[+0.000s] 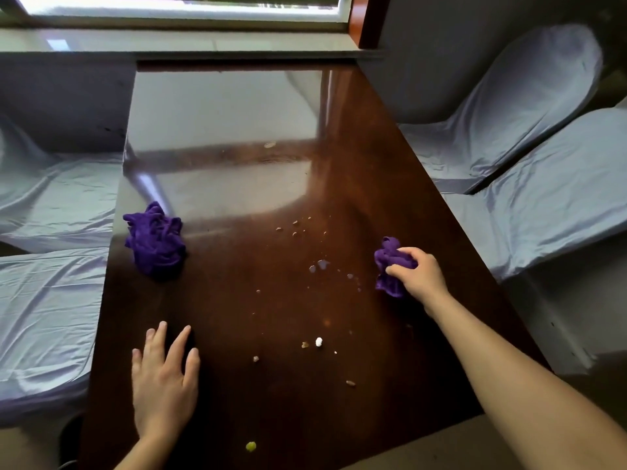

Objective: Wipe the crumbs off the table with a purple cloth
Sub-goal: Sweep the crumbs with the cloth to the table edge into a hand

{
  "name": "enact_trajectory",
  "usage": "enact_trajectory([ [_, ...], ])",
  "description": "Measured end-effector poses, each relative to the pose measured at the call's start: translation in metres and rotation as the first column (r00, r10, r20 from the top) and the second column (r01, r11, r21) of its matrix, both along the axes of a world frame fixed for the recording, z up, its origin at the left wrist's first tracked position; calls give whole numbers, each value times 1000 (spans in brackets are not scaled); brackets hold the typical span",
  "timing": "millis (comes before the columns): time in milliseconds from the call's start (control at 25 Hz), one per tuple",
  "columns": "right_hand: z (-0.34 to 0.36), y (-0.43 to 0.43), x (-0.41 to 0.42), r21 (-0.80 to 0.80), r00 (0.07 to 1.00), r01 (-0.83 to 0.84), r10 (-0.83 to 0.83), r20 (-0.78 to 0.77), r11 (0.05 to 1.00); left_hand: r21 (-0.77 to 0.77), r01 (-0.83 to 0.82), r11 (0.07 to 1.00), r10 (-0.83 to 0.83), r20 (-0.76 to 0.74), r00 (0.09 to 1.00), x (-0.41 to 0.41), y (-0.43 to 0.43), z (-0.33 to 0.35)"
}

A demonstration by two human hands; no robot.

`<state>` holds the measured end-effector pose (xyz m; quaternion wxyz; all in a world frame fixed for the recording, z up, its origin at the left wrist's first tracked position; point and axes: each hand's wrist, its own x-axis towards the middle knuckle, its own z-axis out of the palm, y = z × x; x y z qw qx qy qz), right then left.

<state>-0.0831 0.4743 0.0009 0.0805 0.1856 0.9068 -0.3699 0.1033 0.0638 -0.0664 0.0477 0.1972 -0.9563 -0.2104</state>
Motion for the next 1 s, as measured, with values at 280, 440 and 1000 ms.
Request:
enact_trajectory([
  [280,-31,-78,40,331,863,-429,490,-123,840,-57,-4,998,4,14,1000,0,6,3],
  [440,-4,-89,39,203,798,-519,556,-233,830,-60,-3,998,4,12,1000,-1,9,7],
  [1000,-20,-156,15,264,666,-716,746,-20,646,-98,0,995,3,28,1000,-1,9,7],
])
